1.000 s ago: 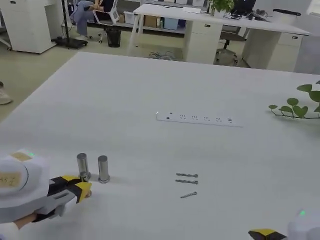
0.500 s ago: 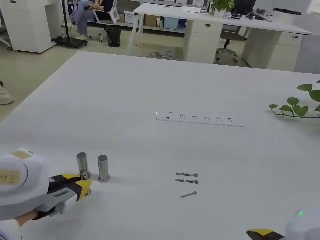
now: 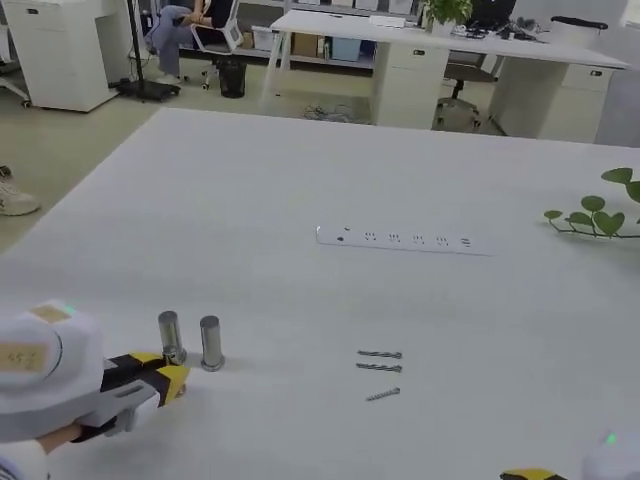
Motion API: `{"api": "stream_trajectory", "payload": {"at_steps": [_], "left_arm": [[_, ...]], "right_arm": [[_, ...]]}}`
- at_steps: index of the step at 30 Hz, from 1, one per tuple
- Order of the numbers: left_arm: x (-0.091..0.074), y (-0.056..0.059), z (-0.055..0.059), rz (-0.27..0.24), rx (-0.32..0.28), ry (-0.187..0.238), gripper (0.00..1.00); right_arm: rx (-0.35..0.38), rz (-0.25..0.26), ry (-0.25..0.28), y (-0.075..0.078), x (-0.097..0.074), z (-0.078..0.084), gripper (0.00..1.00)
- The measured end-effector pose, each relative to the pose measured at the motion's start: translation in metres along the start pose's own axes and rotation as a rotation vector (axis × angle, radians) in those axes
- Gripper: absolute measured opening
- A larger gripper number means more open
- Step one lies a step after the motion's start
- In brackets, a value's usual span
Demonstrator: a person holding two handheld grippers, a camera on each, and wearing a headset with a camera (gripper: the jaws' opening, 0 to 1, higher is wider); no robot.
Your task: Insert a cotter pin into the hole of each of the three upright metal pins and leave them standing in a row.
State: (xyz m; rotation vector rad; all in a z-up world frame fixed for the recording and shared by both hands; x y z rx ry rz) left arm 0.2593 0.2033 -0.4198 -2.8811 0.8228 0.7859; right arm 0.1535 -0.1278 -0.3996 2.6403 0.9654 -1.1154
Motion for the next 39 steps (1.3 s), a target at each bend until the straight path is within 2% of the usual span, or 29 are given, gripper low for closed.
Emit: {"api": "stream_trajectory", "payload": {"at_steps": [3, 9, 12, 15, 19, 24, 32, 39], "left_arm": [[0.0, 0.0, 0.0, -0.004, 0.003, -0.001, 0.05], [-0.004, 0.002, 0.001, -0.034, -0.041, -0.011, 0.05], [-0.01, 0.007, -0.004, -0.043, -0.015, 0.01, 0.05], [-0.017, 0.01, -0.01, -0.063, -0.033, 0.023, 0.05], [-0.025, 0.017, -0.014, -0.084, -0.01, 0.031, 0.05], [-0.037, 0.023, -0.017, -0.123, -0.033, 0.052, 0.05], [-0.054, 0.038, -0.009, -0.16, -0.078, 0.064, 0.05], [-0.059, 0.053, 0.006, -0.174, -0.078, 0.033, 0.05]], "right_arm": [[-0.002, 0.001, 0.005, 0.0, 0.0, -0.001, 0.89], [-0.007, -0.007, 0.008, -0.002, 0.0, -0.002, 0.89], [-0.007, -0.013, 0.011, -0.003, 0.001, -0.002, 0.89], [-0.017, -0.02, 0.009, -0.004, 0.001, -0.002, 0.89], [-0.014, -0.027, 0.026, -0.004, 0.001, -0.005, 0.89], [-0.03, -0.045, 0.034, -0.005, 0.002, -0.008, 0.89], [-0.048, -0.069, 0.049, -0.005, 0.001, -0.011, 0.88], [-0.066, -0.087, 0.047, -0.007, 0.001, -0.011, 0.88]]}}
Point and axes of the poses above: the centre of the closed fingertips' face, and the gripper's own axes: x roughly forward along the fingers, y roughly to its right, z roughly out of its underside, the point moved 9 cm from there along -x, roughly backward along the fingers, and after that the axes turned 3 degrees about z, right-handed, at the moved point
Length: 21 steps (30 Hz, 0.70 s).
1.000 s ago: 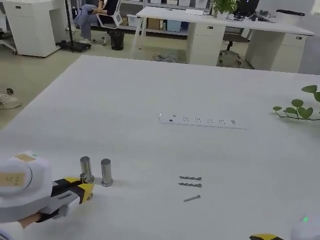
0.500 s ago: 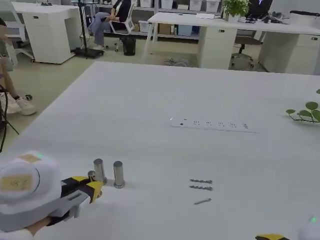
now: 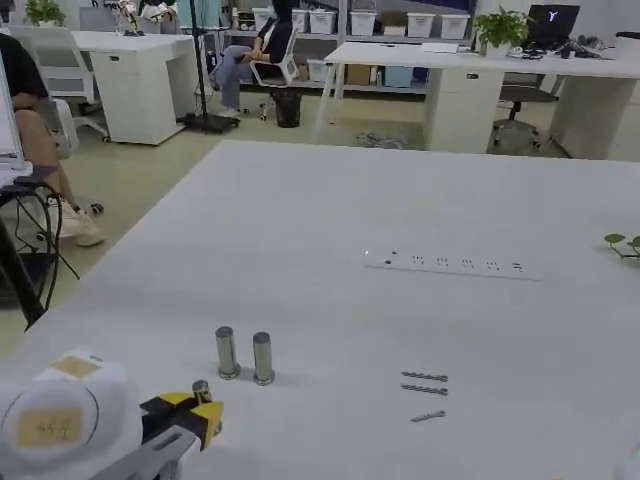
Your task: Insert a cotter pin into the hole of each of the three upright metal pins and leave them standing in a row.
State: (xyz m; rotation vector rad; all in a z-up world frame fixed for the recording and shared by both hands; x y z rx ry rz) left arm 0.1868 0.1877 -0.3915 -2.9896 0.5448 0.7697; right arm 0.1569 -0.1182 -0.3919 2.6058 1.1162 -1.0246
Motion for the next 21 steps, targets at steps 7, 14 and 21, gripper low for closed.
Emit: {"api": "stream_trajectory", "payload": {"at_steps": [7, 14, 21], "left_arm": [[-0.003, 0.012, 0.01, -0.005, -0.012, -0.011, 0.05], [-0.001, 0.021, 0.02, 0.004, -0.007, -0.038, 0.05], [0.001, 0.023, 0.024, 0.0, -0.033, -0.037, 0.05]], "right_arm": [[-0.007, -0.007, -0.002, -0.002, 0.0, 0.001, 0.88], [-0.001, -0.004, -0.005, -0.002, -0.001, 0.004, 0.87], [0.004, 0.006, -0.006, -0.002, -0.004, 0.006, 0.87]]}}
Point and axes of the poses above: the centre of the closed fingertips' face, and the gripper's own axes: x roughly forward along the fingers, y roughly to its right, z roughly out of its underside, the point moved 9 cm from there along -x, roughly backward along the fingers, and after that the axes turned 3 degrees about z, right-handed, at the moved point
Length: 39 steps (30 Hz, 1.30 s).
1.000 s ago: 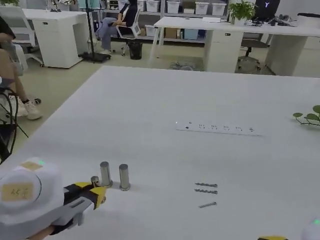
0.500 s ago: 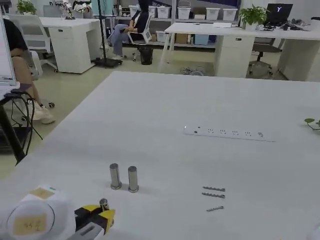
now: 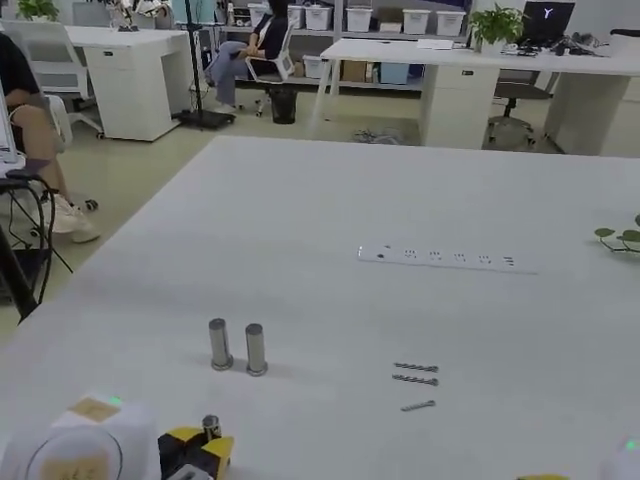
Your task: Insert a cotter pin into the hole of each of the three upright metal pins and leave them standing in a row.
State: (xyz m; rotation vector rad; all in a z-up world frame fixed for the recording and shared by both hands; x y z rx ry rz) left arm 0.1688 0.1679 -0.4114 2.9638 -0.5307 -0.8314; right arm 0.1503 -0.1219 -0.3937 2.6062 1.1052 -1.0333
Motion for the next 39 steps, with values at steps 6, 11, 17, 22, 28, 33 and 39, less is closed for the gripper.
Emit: {"api": "stream_trajectory", "payload": {"at_steps": [6, 11, 17, 22, 28, 33, 39], "left_arm": [[0.002, 0.002, 0.002, 0.002, 0.007, 0.0, 0.05], [0.003, 0.004, 0.007, 0.008, 0.007, -0.016, 0.05], [0.002, 0.006, 0.008, 0.012, 0.02, -0.021, 0.05], [0.002, 0.006, 0.01, 0.011, 0.014, -0.02, 0.05], [0.002, 0.008, 0.011, 0.006, 0.017, -0.011, 0.05], [0.002, 0.009, 0.011, -0.002, 0.012, -0.007, 0.05], [0.002, 0.01, 0.012, -0.008, 0.042, -0.033, 0.06]], "right_arm": [[0.004, 0.001, 0.0, 0.0, -0.001, 0.001, 0.87], [-0.002, -0.002, -0.003, -0.001, 0.0, 0.0, 0.87], [-0.004, -0.005, -0.003, -0.002, 0.0, -0.001, 0.87], [-0.001, -0.005, 0.0, -0.003, -0.001, -0.001, 0.86], [-0.003, -0.002, 0.0, -0.002, -0.003, -0.001, 0.86], [-0.003, -0.004, -0.006, -0.003, -0.003, 0.001, 0.86], [-0.008, -0.007, 0.0, -0.005, -0.004, 0.0, 0.86]]}}
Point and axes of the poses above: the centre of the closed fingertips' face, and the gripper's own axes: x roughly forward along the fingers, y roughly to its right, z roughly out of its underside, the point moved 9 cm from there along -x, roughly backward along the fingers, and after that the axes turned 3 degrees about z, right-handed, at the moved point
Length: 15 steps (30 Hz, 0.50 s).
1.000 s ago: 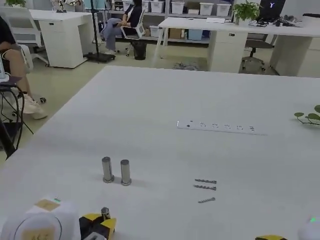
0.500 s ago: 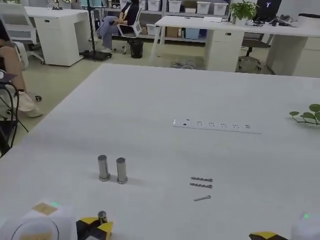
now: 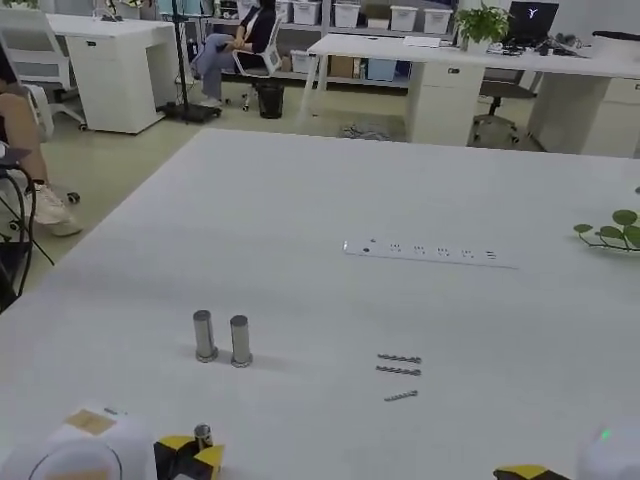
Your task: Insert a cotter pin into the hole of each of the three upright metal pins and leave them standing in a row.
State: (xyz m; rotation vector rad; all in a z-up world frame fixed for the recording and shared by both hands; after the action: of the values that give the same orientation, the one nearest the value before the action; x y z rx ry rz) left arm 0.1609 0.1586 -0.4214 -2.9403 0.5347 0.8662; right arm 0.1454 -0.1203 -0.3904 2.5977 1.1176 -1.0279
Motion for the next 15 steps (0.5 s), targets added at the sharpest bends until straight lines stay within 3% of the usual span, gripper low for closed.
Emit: {"api": "stream_trajectory", "payload": {"at_steps": [5, 7, 15], "left_arm": [[-0.006, -0.001, 0.002, 0.031, 0.013, -0.03, 0.08], [-0.01, -0.002, 0.001, 0.051, 0.046, -0.04, 0.11], [-0.034, -0.002, -0.006, 0.168, 0.06, -0.03, 0.41]], "right_arm": [[-0.009, -0.001, 0.002, -0.001, -0.001, -0.001, 0.86], [-0.014, -0.003, -0.003, -0.001, -0.001, -0.001, 0.86], [-0.026, -0.001, -0.009, -0.002, -0.003, -0.003, 0.86]]}}
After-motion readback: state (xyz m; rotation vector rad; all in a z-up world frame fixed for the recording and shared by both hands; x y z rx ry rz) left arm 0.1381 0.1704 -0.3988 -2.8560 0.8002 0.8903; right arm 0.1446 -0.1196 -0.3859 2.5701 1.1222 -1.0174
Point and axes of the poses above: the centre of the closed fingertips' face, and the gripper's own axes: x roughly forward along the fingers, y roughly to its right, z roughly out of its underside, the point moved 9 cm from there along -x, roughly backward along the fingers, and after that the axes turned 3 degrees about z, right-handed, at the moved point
